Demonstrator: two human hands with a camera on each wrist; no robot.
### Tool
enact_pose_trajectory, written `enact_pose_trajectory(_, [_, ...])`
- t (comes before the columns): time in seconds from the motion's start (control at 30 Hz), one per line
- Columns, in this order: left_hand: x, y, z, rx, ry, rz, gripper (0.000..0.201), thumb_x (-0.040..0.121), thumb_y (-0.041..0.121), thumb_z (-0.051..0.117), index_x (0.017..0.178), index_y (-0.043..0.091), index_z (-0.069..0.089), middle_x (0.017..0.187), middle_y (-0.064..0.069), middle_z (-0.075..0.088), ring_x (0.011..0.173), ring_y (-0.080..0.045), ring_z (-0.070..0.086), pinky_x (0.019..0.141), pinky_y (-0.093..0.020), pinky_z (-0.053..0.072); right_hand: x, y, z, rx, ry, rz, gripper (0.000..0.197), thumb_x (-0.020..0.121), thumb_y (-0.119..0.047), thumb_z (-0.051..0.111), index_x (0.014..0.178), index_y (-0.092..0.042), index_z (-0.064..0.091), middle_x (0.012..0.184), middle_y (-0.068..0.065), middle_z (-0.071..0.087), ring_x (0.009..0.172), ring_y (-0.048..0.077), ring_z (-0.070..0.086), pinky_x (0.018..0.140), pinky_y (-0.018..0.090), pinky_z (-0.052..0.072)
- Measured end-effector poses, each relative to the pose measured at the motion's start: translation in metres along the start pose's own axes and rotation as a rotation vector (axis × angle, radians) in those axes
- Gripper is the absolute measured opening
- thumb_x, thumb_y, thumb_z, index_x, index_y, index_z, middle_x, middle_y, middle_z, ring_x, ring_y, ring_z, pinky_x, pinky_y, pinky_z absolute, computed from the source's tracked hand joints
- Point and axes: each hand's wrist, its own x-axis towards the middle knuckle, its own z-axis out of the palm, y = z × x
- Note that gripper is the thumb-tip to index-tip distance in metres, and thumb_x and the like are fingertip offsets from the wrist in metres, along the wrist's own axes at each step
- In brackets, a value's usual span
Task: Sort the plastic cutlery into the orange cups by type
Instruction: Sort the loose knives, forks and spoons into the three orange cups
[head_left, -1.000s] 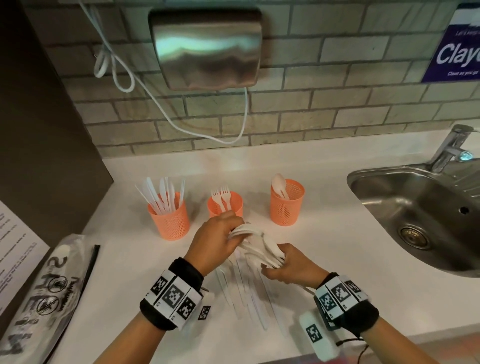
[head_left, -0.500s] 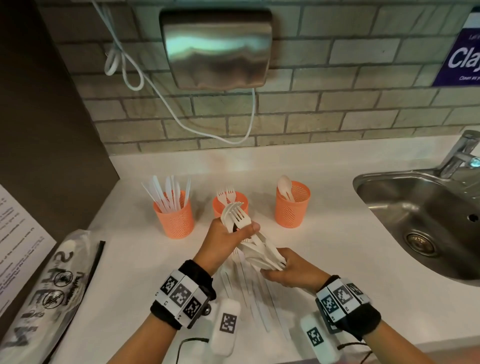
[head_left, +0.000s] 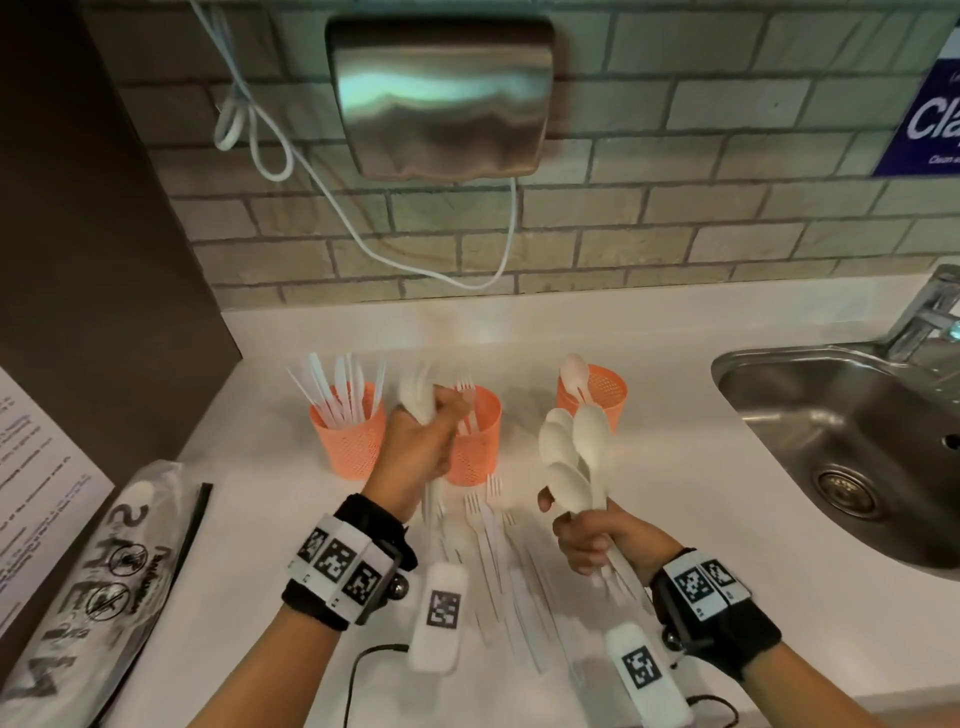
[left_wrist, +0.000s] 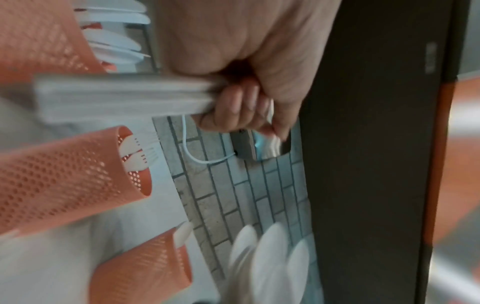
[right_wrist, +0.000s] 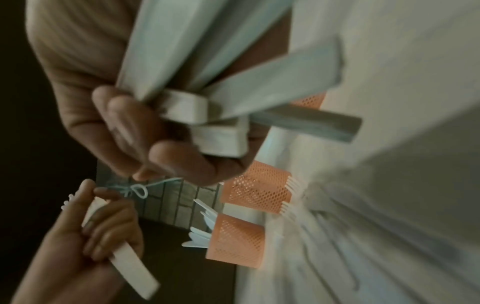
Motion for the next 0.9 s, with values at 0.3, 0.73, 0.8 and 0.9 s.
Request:
enact_pose_trajectory(0.3, [-0.014,-0.011,0.035,0.307,-0.461,0.025,0.019,0.091,0.002,0.054,0.108,0.008,0.059,0.049,0.011,0.052,0.037,0.004,0.043,0.041,-0.003,0.030,0.006,-0.003,0.004,0.346,-0.465,0.098,0.036,0.074,-0.010,0.048,0.110,-0.012,0.052,0.048,-0.010,0.047,0.040,0.004,0.038,0.047,0.018,0.038])
enact_pose_trajectory(0.73, [0.000,-0.027,0.039,0.335,0.030,0.202,0.027,0.092,0.009,0.053,0.071,0.027,0.057,0.060,0.010,0.053,0.053,0.002,0.050,0.056,-0.018,0.038,0.001,-0.009,0.012,0.254,-0.015,-0.053,0.026,0.066,-0.021,0.062,0.091,-0.012,0.065,0.046,0.000,0.050,0.029,0.005,0.036,0.032,0.016,0.034])
enact_pose_trajectory(0.8, [0.002,-0.029,0.038,0.235,0.101,0.151,0.029,0.091,0.010,0.053,0.069,0.027,0.058,0.057,0.010,0.055,0.052,-0.001,0.051,0.054,-0.019,0.041,0.001,-0.010,0.016,0.193,0.092,-0.099,0.026,0.069,-0.021,0.060,0.094,-0.011,0.059,0.049,0.003,0.054,0.028,0.005,0.034,0.031,0.016,0.032])
enact_pose_trajectory(0.9, [-0.001,-0.035,0.039,0.019,0.102,-0.067,0.029,0.090,0.015,0.058,0.062,0.017,0.049,0.044,0.007,0.040,0.035,-0.003,0.034,0.040,-0.019,0.028,0.001,-0.011,0.023,0.142,0.150,-0.144,0.025,0.076,-0.020,0.051,0.100,-0.012,0.053,0.052,0.005,0.058,0.029,0.005,0.033,0.032,0.015,0.031])
